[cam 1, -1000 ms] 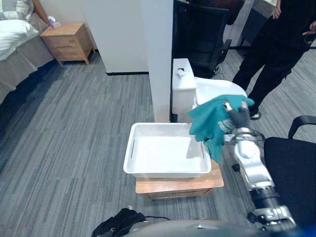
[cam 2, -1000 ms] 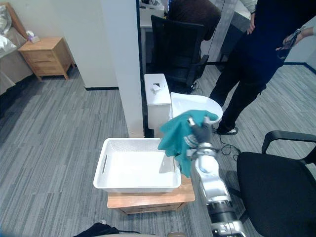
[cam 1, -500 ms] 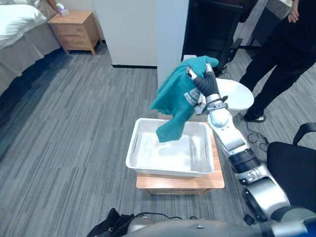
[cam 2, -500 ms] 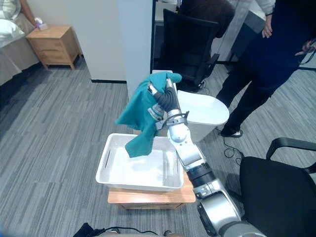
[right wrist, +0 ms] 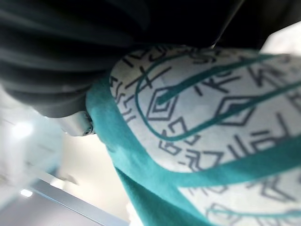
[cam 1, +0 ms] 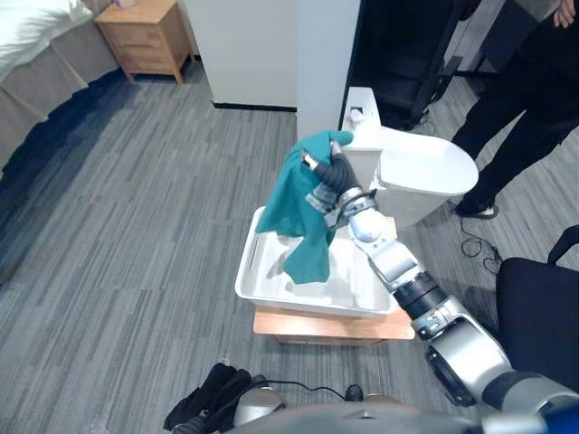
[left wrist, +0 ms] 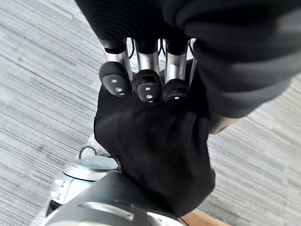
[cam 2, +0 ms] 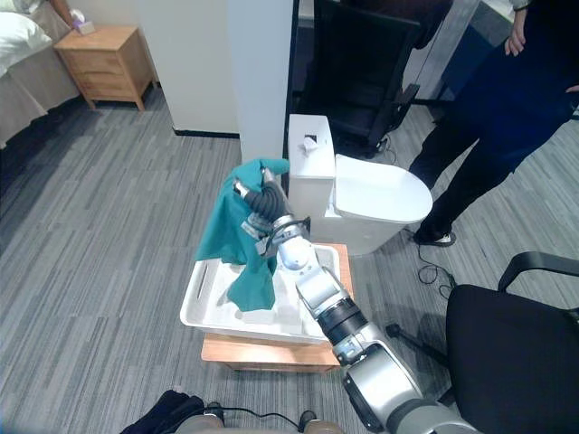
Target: Tidy the bed and pick cloth on bed and put in laundry
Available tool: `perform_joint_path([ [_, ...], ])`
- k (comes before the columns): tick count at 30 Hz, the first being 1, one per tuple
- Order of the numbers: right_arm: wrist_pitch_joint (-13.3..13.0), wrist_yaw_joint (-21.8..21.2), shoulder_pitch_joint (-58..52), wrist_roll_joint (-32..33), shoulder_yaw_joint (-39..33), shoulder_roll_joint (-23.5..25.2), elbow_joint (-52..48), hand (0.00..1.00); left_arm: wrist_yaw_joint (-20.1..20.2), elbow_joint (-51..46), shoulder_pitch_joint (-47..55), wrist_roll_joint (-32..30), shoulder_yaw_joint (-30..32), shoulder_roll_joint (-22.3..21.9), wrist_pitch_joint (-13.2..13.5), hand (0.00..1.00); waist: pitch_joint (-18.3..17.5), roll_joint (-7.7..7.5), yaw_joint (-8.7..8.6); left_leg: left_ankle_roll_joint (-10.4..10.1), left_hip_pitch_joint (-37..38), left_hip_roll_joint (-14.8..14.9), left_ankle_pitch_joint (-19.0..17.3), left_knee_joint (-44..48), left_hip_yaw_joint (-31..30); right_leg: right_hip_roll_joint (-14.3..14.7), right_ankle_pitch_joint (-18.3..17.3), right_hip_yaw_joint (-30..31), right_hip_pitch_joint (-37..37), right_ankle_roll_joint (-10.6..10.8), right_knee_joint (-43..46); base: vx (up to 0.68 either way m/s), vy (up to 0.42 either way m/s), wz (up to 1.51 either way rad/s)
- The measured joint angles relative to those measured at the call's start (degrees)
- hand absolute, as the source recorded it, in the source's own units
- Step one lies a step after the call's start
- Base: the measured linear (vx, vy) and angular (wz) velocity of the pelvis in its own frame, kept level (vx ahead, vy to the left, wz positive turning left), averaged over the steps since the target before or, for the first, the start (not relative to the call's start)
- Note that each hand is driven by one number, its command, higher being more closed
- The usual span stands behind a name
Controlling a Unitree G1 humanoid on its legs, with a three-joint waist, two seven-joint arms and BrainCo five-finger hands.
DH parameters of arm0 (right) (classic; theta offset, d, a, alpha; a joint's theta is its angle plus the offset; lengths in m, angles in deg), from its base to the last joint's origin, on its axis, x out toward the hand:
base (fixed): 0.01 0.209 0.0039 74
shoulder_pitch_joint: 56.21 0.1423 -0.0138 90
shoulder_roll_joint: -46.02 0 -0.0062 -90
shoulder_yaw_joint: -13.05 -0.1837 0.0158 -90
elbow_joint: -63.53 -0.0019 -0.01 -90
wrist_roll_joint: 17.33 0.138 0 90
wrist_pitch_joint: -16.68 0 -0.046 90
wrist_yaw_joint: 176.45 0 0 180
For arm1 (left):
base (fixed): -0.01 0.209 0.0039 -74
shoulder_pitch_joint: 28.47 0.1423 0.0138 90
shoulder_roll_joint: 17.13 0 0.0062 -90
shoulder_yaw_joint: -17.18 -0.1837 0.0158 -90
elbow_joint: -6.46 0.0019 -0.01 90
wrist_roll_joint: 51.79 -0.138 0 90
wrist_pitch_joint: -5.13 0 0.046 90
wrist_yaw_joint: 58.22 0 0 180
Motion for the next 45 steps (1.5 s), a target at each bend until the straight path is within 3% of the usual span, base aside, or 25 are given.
perform_joint_path([
  [9, 0.2, 0.1, -1.8, -3.4, 1.3, 1.1, 8.8, 1.0, -0.1, -0.5, -3.9, 0.0, -4.6, -0.5, 1.9, 1.0, 6.7, 3.35, 0.1, 0.5, -4.5, -0.8, 1.5, 0.0, -0.7, -1.1, 0.0, -1.3, -4.8, 0.1, 2.0, -0.03, 0.011, 0.06],
  [18, 0.2, 0.1, -0.3, -3.4, -2.8, -1.5, 10.1, 1.0, 0.1, -2.3, -4.5, 0.0, -9.1, -0.9, 3.6, 1.0, 9.9, 7.17, -0.46, 0.7, -10.6, -1.8, 2.8, 0.0, -0.5, -2.4, 0.4, -1.2, -11.6, 0.8, 3.6, -0.01, 0.005, 0.0],
  [19, 0.2, 0.2, 0.5, -3.4, -3.4, -1.5, 11.1, 0.0, 0.1, -2.3, -4.5, 0.0, -9.4, -1.0, 3.6, 1.0, 10.0, 7.43, -0.69, 0.4, -11.2, -1.8, 3.1, 0.0, -0.3, -2.5, 0.5, -1.0, -12.3, 1.0, 3.6, 0.0, 0.009, -0.06],
  [27, 1.4, 1.9, 3.1, -5.7, -5.9, -3.3, 22.2, 0.0, 0.3, -2.3, -4.5, 0.0, -11.3, -1.2, 4.6, 1.0, 10.8, 8.9, -1.13, -0.1, -11.6, -1.9, 3.5, 0.0, 0.0, -2.7, 0.8, -1.0, -12.7, 1.3, 3.6, 0.0, 0.001, 0.0],
  [29, 1.9, 2.2, 3.1, -5.9, -6.7, -3.3, 22.7, 0.0, 0.3, -2.3, -4.6, 0.0, -11.3, -1.2, 4.7, 1.0, 10.8, 8.92, -1.13, -1.4, -11.7, -2.0, 4.2, 0.0, 0.0, -3.0, 1.1, -1.0, -12.7, 1.5, 3.6, 0.0, 0.0, 0.0],
  [35, 2.4, 2.9, 3.0, -10.1, -6.5, -3.3, 22.7, 0.0, 0.2, -2.3, -4.8, 0.0, -12.3, -1.2, 4.7, 1.0, 10.8, 8.89, -1.34, -1.3, -11.3, -1.9, 4.4, 0.0, 0.1, -2.8, 1.9, -0.9, -12.5, 1.1, 3.6, -0.02, 0.005, -0.02],
  [41, 3.0, 2.9, 1.3, -16.9, -2.4, -3.1, 21.0, 0.0, -0.3, -2.2, -5.1, -0.8, -12.4, -1.0, 4.6, 1.0, 10.5, 8.32, -1.15, -1.1, -9.1, -1.6, 4.6, 0.0, 0.3, -2.4, 2.4, 0.3, -10.8, 1.2, 3.6, -0.08, 0.004, -0.05],
  [45, 3.0, 2.8, -1.8, -19.2, 0.3, -2.1, 16.8, 0.0, -1.1, -1.7, -5.4, -2.8, -12.4, 0.4, 4.4, 1.0, 9.1, 5.92, -1.06, -0.6, -8.9, -0.3, 4.9, 0.0, 1.1, -1.1, 3.4, 0.5, -10.5, 0.5, 2.7, -0.11, -0.036, -0.08],
])
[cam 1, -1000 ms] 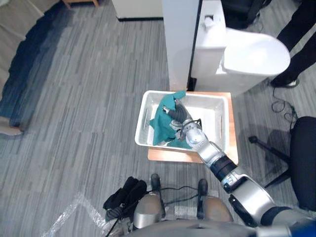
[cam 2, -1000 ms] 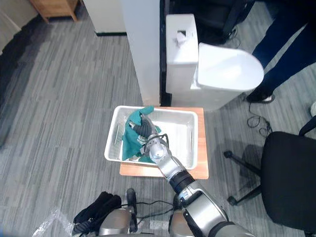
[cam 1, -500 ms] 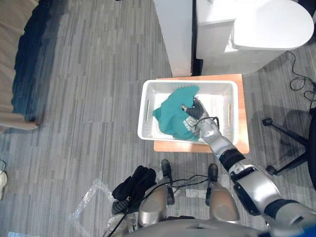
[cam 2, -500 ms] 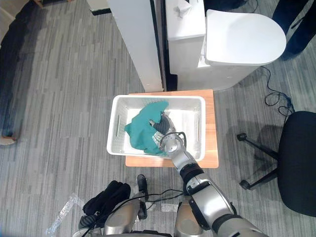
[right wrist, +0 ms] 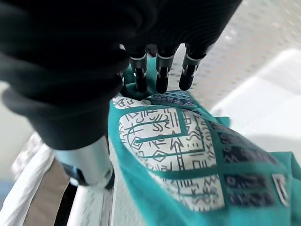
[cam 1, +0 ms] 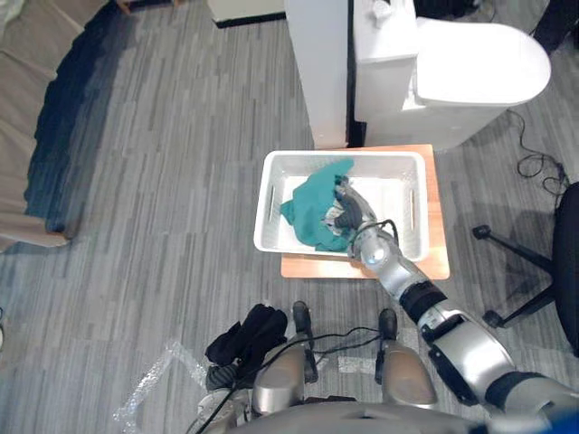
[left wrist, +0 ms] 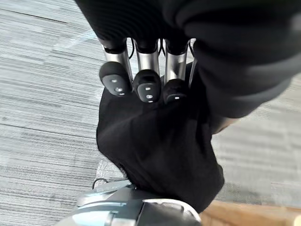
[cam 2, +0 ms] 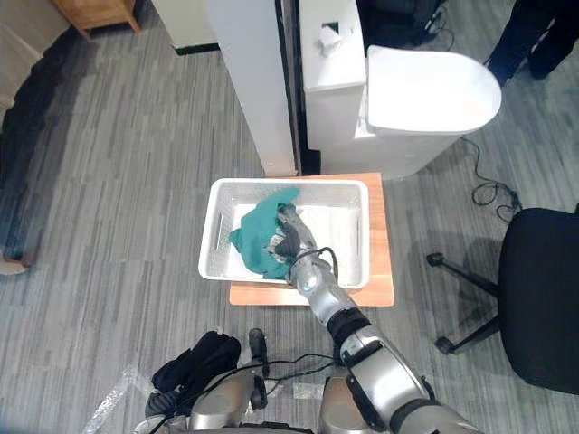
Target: Tidy the bed and pick cloth on bed and put in laundry
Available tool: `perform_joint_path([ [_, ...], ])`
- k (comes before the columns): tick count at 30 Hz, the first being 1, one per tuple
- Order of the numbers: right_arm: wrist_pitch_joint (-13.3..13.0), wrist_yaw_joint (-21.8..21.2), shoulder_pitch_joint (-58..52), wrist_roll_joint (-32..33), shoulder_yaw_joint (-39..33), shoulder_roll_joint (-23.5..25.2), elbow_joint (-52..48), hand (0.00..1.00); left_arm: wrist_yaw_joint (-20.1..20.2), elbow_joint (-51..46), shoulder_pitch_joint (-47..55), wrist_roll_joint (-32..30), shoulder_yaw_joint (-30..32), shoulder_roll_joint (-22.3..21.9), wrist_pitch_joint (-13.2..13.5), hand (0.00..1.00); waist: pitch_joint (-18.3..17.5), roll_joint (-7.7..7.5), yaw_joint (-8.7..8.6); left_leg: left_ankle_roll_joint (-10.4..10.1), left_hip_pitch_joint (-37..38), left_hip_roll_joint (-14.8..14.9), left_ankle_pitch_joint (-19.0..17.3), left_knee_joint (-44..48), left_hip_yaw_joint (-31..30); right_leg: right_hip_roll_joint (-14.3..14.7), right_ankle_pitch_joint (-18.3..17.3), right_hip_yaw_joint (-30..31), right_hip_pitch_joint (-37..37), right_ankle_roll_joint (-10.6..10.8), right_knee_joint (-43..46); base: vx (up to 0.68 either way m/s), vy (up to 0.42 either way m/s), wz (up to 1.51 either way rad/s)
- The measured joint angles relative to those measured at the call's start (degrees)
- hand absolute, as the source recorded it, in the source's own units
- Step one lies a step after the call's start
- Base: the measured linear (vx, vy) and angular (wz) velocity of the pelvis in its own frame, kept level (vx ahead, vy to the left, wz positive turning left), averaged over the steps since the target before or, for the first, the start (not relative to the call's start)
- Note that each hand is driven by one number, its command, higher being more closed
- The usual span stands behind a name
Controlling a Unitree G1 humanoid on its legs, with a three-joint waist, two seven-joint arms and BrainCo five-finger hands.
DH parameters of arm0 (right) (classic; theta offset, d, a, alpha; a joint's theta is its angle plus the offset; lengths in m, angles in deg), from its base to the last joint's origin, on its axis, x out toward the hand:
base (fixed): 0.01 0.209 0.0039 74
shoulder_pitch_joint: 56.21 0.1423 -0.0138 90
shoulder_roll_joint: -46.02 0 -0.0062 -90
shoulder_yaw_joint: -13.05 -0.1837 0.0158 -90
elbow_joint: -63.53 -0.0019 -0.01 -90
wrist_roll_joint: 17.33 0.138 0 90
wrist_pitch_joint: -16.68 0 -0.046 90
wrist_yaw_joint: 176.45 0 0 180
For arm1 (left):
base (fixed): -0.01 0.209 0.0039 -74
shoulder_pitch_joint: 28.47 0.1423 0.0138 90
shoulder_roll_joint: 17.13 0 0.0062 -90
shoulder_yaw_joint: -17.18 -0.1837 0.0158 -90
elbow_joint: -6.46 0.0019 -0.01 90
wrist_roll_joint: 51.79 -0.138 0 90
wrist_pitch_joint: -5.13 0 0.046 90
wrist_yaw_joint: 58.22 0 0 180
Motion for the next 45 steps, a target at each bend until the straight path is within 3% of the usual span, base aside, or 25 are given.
perform_joint_path([
  [3, 0.0, -0.1, -0.9, 0.0, 1.3, 0.3, -1.7, 0.0, 0.0, 1.1, -0.1, -0.1, 0.1, 0.8, -0.2, 1.0, -0.7, -1.29, 0.01, 0.5, 0.3, 0.4, 0.4, 0.0, 0.7, 0.8, 1.0, 0.6, 0.4, -0.4, -1.1, -0.08, -0.03, -0.12],
  [12, -0.1, -0.4, -6.0, 0.1, 0.8, -1.4, -12.5, 0.0, -0.1, 1.8, 0.4, -1.7, 1.7, 0.6, -2.5, 1.0, -4.5, -1.84, -0.18, 0.4, 1.6, 1.1, 0.1, -0.3, 1.8, 1.7, 2.4, 1.5, 2.4, -0.2, -3.9, -0.02, -0.02, -0.07],
  [17, -0.3, -0.4, -7.6, 0.1, -2.9, -4.1, -12.9, 0.0, -0.1, 1.7, 0.6, -1.9, 1.9, 0.6, -2.6, 1.0, -5.5, -2.22, -0.15, 0.7, 2.9, 1.2, -0.2, -0.3, 2.0, 1.7, 2.7, 1.5, 4.1, -0.5, -5.0, 0.04, -0.003, -0.02],
  [23, 0.1, 1.5, -13.8, 0.8, -15.3, -9.0, -14.4, 0.0, 0.0, 1.7, 1.0, -2.3, 2.9, 0.5, -2.8, 1.0, -6.4, -2.79, -0.47, 0.7, 3.3, 0.9, -0.5, -0.2, 1.9, 1.6, 2.7, 1.5, 4.6, -0.5, -5.2, 0.05, 0.009, 0.0],
  [29, 1.3, 4.7, -23.2, 3.7, -27.5, -10.1, -13.7, 0.0, 0.0, 1.7, 1.8, -2.3, 2.9, 0.6, -3.8, 1.0, -8.2, -2.74, -2.58, 0.7, 4.0, 0.7, -0.8, -0.3, 1.6, 1.5, 2.4, 1.3, 5.4, -0.4, -5.3, 0.0, 0.0, 0.0],
  [36, 1.8, 6.8, -32.8, 12.6, -37.0, -6.0, -4.4, 0.0, 0.0, 1.9, 3.4, -2.3, 4.6, 0.0, -4.7, 1.0, -11.4, -2.82, -3.4, 0.3, 5.1, 0.7, -1.5, -0.3, 1.4, 1.5, 1.4, 1.2, 6.2, 0.0, -5.3, 0.0, 0.0, 0.0],
  [45, 1.7, 5.8, -38.9, 21.0, -38.1, 3.2, 10.7, 0.0, 0.0, 4.1, 3.9, -2.1, 8.1, -1.4, -5.1, 1.0, -14.0, -2.99, -3.13, 0.2, 6.9, 0.9, -2.5, -0.3, 2.4, 1.5, 0.6, 1.3, 8.0, -0.4, -5.5, 0.0, 0.0, 0.0],
])
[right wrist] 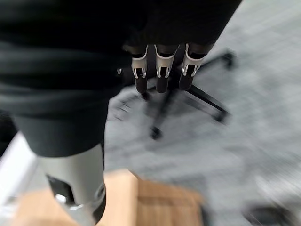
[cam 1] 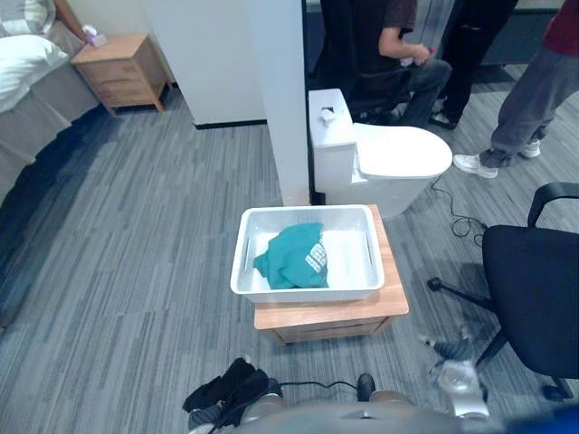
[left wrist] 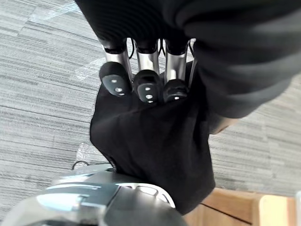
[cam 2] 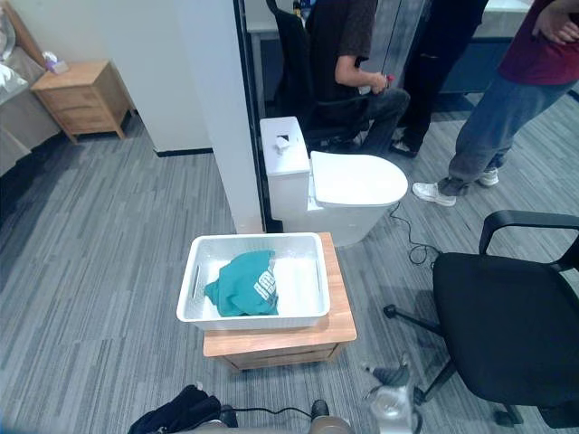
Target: Tidy the bed and pick cloth on bed and put in laundry
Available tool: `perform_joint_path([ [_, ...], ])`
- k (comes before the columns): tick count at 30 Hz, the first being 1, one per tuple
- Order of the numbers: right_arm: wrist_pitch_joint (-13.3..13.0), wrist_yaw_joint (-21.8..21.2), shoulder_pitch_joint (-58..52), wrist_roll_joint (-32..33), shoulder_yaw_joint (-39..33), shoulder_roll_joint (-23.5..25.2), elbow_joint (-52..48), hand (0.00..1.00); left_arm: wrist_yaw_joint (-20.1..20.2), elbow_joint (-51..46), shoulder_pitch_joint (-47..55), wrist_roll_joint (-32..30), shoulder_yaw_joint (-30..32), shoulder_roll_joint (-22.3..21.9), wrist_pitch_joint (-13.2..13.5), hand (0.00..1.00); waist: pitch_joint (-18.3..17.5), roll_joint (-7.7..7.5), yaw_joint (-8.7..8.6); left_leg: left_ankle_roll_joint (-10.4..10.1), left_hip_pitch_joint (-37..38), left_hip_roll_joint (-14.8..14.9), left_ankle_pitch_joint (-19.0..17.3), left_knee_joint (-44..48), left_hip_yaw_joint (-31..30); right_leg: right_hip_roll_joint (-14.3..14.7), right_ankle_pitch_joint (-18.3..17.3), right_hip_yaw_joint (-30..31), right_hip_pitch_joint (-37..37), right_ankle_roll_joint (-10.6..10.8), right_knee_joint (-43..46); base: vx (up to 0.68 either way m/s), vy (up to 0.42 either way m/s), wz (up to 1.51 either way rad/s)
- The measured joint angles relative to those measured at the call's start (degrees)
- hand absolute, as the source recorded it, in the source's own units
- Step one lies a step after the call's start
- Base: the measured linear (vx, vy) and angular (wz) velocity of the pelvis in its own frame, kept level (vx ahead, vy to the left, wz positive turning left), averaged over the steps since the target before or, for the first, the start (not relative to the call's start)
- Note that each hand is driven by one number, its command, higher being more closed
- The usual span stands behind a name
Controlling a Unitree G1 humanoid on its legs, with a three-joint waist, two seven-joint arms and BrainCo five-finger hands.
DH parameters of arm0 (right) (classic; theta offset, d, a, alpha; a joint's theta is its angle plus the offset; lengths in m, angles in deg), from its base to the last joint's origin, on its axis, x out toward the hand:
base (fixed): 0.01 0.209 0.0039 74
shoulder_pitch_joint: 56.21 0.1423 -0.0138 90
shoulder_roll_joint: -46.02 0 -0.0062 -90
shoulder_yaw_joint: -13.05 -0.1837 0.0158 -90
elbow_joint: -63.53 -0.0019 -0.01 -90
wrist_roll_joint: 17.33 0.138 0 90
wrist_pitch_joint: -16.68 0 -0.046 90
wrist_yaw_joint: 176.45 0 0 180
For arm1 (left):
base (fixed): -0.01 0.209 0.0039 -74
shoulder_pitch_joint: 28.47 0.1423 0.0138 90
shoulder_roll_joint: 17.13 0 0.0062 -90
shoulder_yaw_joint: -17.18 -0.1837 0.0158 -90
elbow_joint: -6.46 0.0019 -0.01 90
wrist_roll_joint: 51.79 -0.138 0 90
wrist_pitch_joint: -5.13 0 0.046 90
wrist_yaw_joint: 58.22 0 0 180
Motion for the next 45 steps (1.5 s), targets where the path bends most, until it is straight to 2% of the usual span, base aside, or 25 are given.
perform_joint_path([
  [6, -0.3, -3.9, 0.8, 4.0, -0.1, 0.4, 4.0, 0.0, 0.0, 0.0, -0.7, 1.2, -1.5, 0.5, 0.1, 1.0, -0.4, -0.59, 0.46, 0.1, 0.3, -0.4, -0.3, 0.0, -1.2, -0.4, -0.4, -1.4, 1.7, 0.5, -0.2, 0.02, 0.006, 0.12],
  [8, 0.0, -5.7, 1.2, 5.1, -0.1, 0.3, 5.4, 0.0, 0.0, 0.0, -1.3, 2.9, -4.4, 1.5, 0.4, 1.0, -0.6, -0.93, 0.79, 0.4, 0.0, -0.8, -0.1, 0.0, -3.2, -0.9, -1.0, -3.4, 2.0, 0.7, -0.4, 0.08, -0.003, 0.48],
  [10, 0.2, -6.6, 1.5, 5.1, 0.1, 0.4, 6.4, 0.0, 0.0, 0.0, -1.6, 3.5, -4.9, 1.8, 0.8, 1.0, -0.7, -1.23, 1.0, 0.4, -0.6, -1.2, -0.1, 0.0, -4.8, -1.2, -1.3, -4.8, 2.3, 0.5, -0.4, 0.07, 0.002, 0.56],
  [12, 0.3, -7.9, 1.7, 5.1, 0.4, 0.7, 7.4, 0.0, -0.2, -0.2, -2.1, 6.0, -4.7, 2.4, 1.5, 1.0, -0.9, -2.12, 1.52, 0.9, -2.4, -2.3, 0.2, 0.0, -9.0, -2.0, -2.6, -9.3, 3.1, 0.9, -0.2, 0.1, 0.01, 0.92],
  [14, 0.1, -8.3, 1.7, 5.4, 0.4, 0.9, 8.1, 0.0, -1.3, -0.4, -1.7, 8.6, -2.1, 2.3, 1.9, 1.0, -0.9, -2.8, 2.19, 1.1, -3.2, -3.2, 0.4, 0.0, -11.7, -2.5, -3.5, -11.6, 4.1, 1.3, 0.2, 0.1, 0.012, 0.79],
  [16, -0.2, -8.6, 1.9, 7.9, 0.4, 0.9, 9.5, 0.0, -2.6, -1.5, -2.0, 12.7, 2.0, 1.2, 2.3, 1.0, -0.8, -3.99, 3.47, 1.2, -4.0, -4.1, 0.5, 0.0, -14.4, -3.2, -4.3, -14.2, 4.8, 1.0, 0.5, 0.13, 0.016, 0.68],
  [17, -0.4, -8.6, 2.1, 9.3, 0.5, 1.1, 10.4, 0.0, -2.6, -1.9, -1.9, 14.8, 4.7, 1.2, 2.7, 1.0, -0.6, -4.39, 4.63, 1.2, -4.1, -4.5, 0.5, 0.0, -15.2, -3.4, -4.6, -14.8, 5.3, 1.0, 0.5, 0.13, 0.013, 0.5],
  [19, -0.5, -8.7, 2.1, 10.9, 0.3, 1.3, 10.9, 0.0, -2.7, -2.5, -0.8, 17.0, 10.3, 1.6, 2.9, 1.0, -0.3, -4.98, 4.79, 1.2, -4.0, -5.1, 0.5, 0.0, -15.7, -3.8, -4.9, -15.9, 6.0, 0.8, 0.5, 0.11, 0.011, 0.35],
  [21, -0.7, -8.7, 2.1, 11.3, -0.4, 1.2, 11.3, 0.0, -3.8, -2.5, -0.4, 18.2, 15.7, 2.7, 3.0, 1.0, -0.2, -5.16, 4.97, 1.2, -4.0, -5.4, 0.4, 0.0, -16.1, -4.0, -5.0, -16.0, 6.3, 0.6, 0.9, 0.08, 0.026, 0.26],
  [23, -1.0, -8.7, 1.7, 11.3, -1.4, 1.0, 11.4, 0.0, -4.1, -3.1, -0.4, 18.5, 20.7, 4.6, 3.0, 1.0, -0.1, -5.07, 6.07, 1.3, -4.0, -5.4, 0.3, -0.1, -16.2, -4.1, -5.1, -16.0, 6.4, 0.4, 1.2, 0.03, 0.019, 0.11],
  [25, -1.5, -8.6, 0.9, 11.3, -2.0, 0.8, 11.1, 0.0, -4.7, -6.1, -0.4, 18.7, 27.4, 8.4, 3.0, 1.0, -0.1, -5.04, 6.78, 1.8, -3.9, -5.4, -0.1, -0.1, -16.7, -4.0, -5.3, -16.2, 6.7, 0.2, 1.2, -0.01, 0.007, 0.1],
  [27, -1.7, -8.6, 0.3, 11.3, -2.7, 0.7, 10.8, 0.0, -4.9, -7.4, -0.4, 19.7, 30.3, 11.7, 3.1, 1.0, -0.1, -5.01, 7.27, 1.9, -4.0, -5.3, -0.7, -0.1, -16.8, -4.0, -5.3, -16.2, 7.0, 0.1, 1.4, -0.05, 0.011, 0.04],
  [28, -1.8, -8.6, -0.5, 11.3, -3.4, 0.7, 10.1, 0.0, -5.1, -7.7, -0.9, 20.8, 32.7, 15.3, 3.5, 1.0, -0.1, -4.96, 7.52, 2.1, -3.9, -5.3, -1.2, -0.1, -16.9, -4.0, -5.5, -16.2, 6.9, 0.2, 1.8, -0.05, 0.014, 0.02],
  [29, -1.8, -8.6, -0.7, 11.4, -3.6, 0.7, 9.8, 0.0, -5.3, -8.2, -1.7, 20.9, 33.5, 16.6, 3.5, 1.0, -0.1, -4.96, 7.54, 2.2, -3.9, -5.3, -1.3, -0.1, -16.9, -4.1, -5.7, -16.2, 6.8, 0.1, 2.1, -0.05, 0.014, 0.03],
  [31, -1.9, -8.5, -2.1, 12.7, -3.8, 0.6, 8.2, 0.0, -6.8, -10.5, -3.9, 21.0, 35.5, 22.1, 4.0, 1.0, -0.2, -5.0, 7.86, 2.3, -3.9, -5.3, -1.3, -0.1, -17.1, -4.2, -6.5, -16.2, 6.3, -0.2, 3.2, -0.05, 0.002, 0.05],
  [33, -1.9, -8.5, -2.7, 13.7, -4.2, 0.6, 8.0, 0.0, -7.4, -12.8, -5.8, 21.2, 35.5, 25.1, 4.3, 1.0, -0.2, -5.1, 8.08, 2.3, -4.1, -5.4, -1.2, -0.1, -16.9, -4.3, -7.6, -15.8, 6.0, -0.3, 3.4, -0.02, -0.005, 0.02],
  [35, -1.9, -8.5, -4.4, 14.0, -5.9, 0.7, 7.1, 0.0, -8.8, -16.2, -11.6, 24.9, 34.3, 27.5, 6.4, 1.0, -0.3, -4.81, 8.66, 2.4, -3.8, -5.4, -1.1, -0.1, -16.3, -4.4, -8.9, -15.6, 5.8, 0.1, 3.3, 0.02, -0.031, 0.03],
  [36, -1.8, -8.4, -5.1, 14.0, -6.0, 0.7, 6.7, 0.0, -9.4, -18.0, -13.3, 25.8, 33.5, 28.0, 6.6, 1.0, -0.4, -4.79, 8.88, 2.3, -3.8, -5.3, -1.1, -0.1, -16.4, -4.4, -9.0, -15.7, 5.8, 0.0, 3.4, 0.05, -0.037, 0.03],
  [38, -1.7, -8.3, -6.5, 13.6, -5.8, 0.9, 5.7, 0.0, -12.5, -28.6, -17.1, 25.5, 25.7, 30.8, 7.0, 1.0, -0.5, -5.01, 9.36, 2.0, -4.0, -5.0, -1.0, -0.1, -16.2, -4.1, -9.0, -15.6, 5.7, -0.1, 3.4, 0.06, -0.039, -0.01],
  [40, -1.7, -8.0, -6.5, 13.1, -5.5, 0.9, 5.3, 0.0, -15.0, -38.4, -18.6, 22.0, 19.4, 31.9, 8.4, 1.0, -0.5, -5.11, 9.09, 1.8, -4.0, -5.0, -0.7, -0.1, -15.8, -4.1, -8.6, -15.1, 5.7, 0.3, 3.3, 0.1, -0.016, -0.17],
  [41, -1.7, -8.1, -6.5, 12.8, -4.8, 1.0, 4.8, 0.0, -16.7, -45.0, -20.2, 16.6, 15.4, 31.9, 9.5, 1.0, -0.6, -5.0, 8.98, 1.7, -3.7, -5.0, -0.7, 0.0, -14.8, -4.1, -8.4, -13.6, 5.4, 0.1, 3.3, 0.1, -0.001, -0.26],
  [43, -1.8, -8.2, -6.1, 12.6, -4.5, 0.8, 4.2, 0.0, -18.1, -49.4, -21.7, 12.2, 11.8, 31.6, 10.5, 1.0, -0.7, -5.13, 8.72, 1.7, -3.4, -5.0, -0.7, 0.3, -13.6, -4.1, -8.1, -12.3, 5.1, -0.4, 3.4, 0.1, 0.002, -0.35],
  [44, -1.8, -8.2, -6.0, 11.6, -4.4, 0.7, 4.0, 0.0, -18.8, -51.6, -23.2, 8.9, 8.6, 30.7, 10.5, 1.0, -0.9, -4.76, 8.15, 1.7, -3.0, -4.9, -0.7, 0.4, -12.6, -4.1, -8.0, -11.7, 4.9, -0.6, 3.8, 0.1, 0.001, -0.32],
  [45, -1.8, -8.2, -5.8, 11.4, -4.1, 0.5, 4.0, 0.0, -18.9, -52.6, -23.7, 8.2, 6.9, 30.1, 10.5, 1.0, -0.9, -4.57, 7.58, 1.7, -2.8, -4.9, -0.7, 0.4, -12.4, -4.1, -7.9, -11.3, 4.9, -0.7, 4.1, 0.08, 0.013, -0.25],
])
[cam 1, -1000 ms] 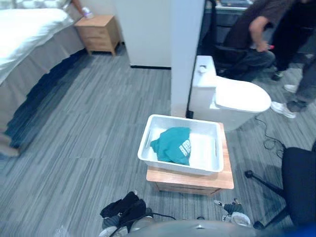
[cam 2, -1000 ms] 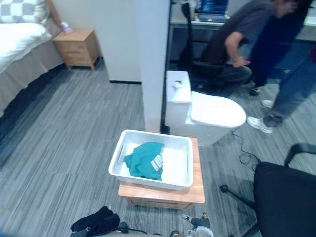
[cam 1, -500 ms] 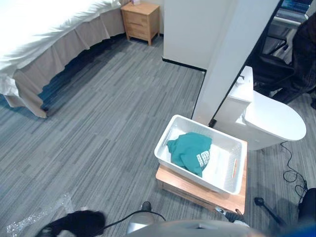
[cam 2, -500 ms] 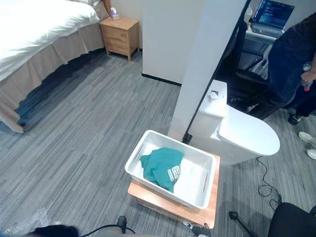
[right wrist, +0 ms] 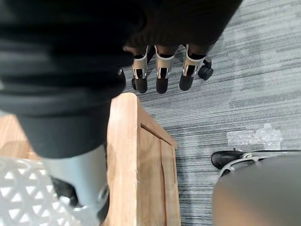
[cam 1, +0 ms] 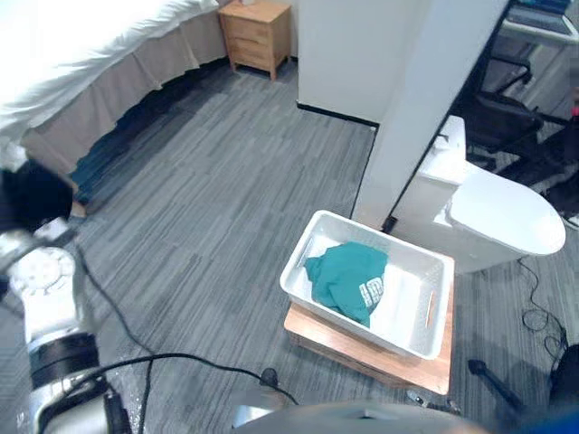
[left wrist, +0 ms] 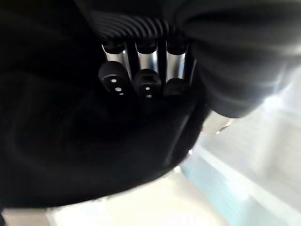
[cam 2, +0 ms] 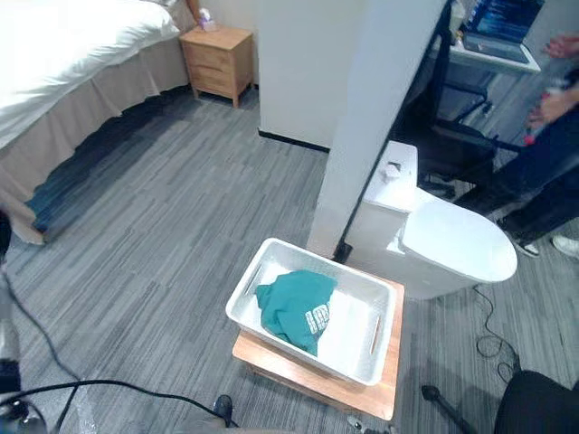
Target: Tidy the bed and pick cloth on bed and put in laundry
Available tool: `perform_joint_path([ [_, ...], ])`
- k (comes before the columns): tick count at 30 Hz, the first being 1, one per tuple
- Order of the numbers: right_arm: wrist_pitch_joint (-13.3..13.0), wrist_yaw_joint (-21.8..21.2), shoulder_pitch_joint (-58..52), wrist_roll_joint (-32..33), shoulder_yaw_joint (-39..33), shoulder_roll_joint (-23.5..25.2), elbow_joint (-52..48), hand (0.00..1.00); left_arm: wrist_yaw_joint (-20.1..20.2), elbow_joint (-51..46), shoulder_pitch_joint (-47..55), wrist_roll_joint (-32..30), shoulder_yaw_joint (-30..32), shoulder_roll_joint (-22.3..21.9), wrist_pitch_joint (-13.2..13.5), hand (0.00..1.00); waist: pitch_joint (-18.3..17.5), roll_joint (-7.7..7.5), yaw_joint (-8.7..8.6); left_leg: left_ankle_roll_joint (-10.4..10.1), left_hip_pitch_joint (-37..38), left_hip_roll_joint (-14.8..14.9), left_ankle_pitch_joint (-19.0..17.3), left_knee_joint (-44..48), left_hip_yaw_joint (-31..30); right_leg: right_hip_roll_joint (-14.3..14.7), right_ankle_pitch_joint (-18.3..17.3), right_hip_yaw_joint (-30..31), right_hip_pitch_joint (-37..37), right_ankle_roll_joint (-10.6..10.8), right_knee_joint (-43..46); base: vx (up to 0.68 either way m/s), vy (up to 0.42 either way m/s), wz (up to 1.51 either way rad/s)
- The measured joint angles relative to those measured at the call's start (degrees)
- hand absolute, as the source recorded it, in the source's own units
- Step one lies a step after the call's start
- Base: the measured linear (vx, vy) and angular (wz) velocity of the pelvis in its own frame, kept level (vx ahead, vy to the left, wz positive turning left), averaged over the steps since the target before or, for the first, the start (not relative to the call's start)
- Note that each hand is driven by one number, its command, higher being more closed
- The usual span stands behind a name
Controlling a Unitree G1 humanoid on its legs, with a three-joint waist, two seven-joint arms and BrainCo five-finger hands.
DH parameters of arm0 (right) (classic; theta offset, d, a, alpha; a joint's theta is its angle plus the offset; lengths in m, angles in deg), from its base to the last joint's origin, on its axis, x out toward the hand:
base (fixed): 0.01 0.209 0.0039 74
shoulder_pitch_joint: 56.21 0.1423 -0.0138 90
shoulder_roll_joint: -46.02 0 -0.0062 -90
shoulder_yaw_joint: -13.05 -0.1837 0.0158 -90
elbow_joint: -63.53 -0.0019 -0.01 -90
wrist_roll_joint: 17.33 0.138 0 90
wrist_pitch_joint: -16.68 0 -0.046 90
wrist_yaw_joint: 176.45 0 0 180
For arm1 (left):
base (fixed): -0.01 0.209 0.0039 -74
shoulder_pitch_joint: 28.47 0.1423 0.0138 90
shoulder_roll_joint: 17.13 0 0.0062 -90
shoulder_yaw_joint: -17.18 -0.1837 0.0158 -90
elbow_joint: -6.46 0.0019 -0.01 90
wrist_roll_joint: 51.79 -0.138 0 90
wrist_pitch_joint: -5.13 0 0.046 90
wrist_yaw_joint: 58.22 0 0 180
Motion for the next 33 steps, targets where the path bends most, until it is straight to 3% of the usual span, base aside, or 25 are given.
perform_joint_path([
  [4, 0.4, -0.4, 0.2, -0.4, 1.1, -0.5, -0.3, 0.0, 0.7, -5.6, -0.3, -4.0, -11.1, -7.3, 0.0, 1.0, -0.2, 0.7, -2.17, 0.0, 2.7, 0.9, 0.0, 0.0, 4.1, 0.4, 0.4, 3.4, 0.0, -0.5, 1.9, 0.05, -0.002, -0.35],
  [9, 1.5, -0.5, 1.0, -2.3, 3.8, -1.7, -0.3, 0.0, 3.0, -5.8, -2.5, -5.4, -18.9, -9.8, -1.6, 1.0, 0.0, 1.59, -6.0, 0.0, 3.9, 2.3, 0.0, 0.0, 7.7, 1.3, 1.2, 5.7, -1.1, -1.2, 2.3, 0.0, -0.025, -0.39],
  [16, 1.7, -0.3, 1.0, -2.5, 5.8, -4.2, -0.4, 0.0, 5.5, -1.4, -9.0, -8.5, -26.2, -14.6, -2.8, 1.0, 0.1, 5.54, -11.1, 0.0, 4.8, 2.5, 0.0, 0.0, 10.7, 1.2, 2.9, 8.2, -2.5, 0.1, 2.1, -0.07, 0.012, -0.3],
  [22, 1.5, -0.4, -1.6, -2.3, 5.8, -4.2, -1.1, 0.0, 6.9, -1.4, -9.7, -8.4, -28.6, -15.3, -3.0, 1.0, 0.1, 5.9, -13.04, -0.1, 4.9, 2.8, -0.1, 0.0, 11.7, 1.3, 3.1, 8.7, -3.0, 0.4, 1.7, -0.14, 0.0, -0.12],
  [27, 1.6, -0.5, -5.7, -2.3, 5.8, -4.3, -1.5, 0.0, 8.0, -6.1, -9.7, -7.7, -31.9, -19.2, -3.0, 1.0, 0.0, 6.66, -13.78, -0.8, 4.7, 2.8, -0.8, -0.4, 12.1, 1.3, 3.3, 9.9, -3.7, 1.0, 0.9, -0.15, -0.003, -0.07],
  [33, 1.5, -0.5, -8.4, -2.3, 5.6, -4.9, -1.5, 0.0, 10.6, -11.2, -9.7, -7.6, -38.6, -23.3, -1.2, 1.0, -1.2, 7.91, -14.69, -1.2, 4.7, 2.8, -0.4, -0.4, 13.6, 1.3, 4.0, 11.3, -4.8, 1.3, 1.1, -0.01, -0.006, -0.14],
])
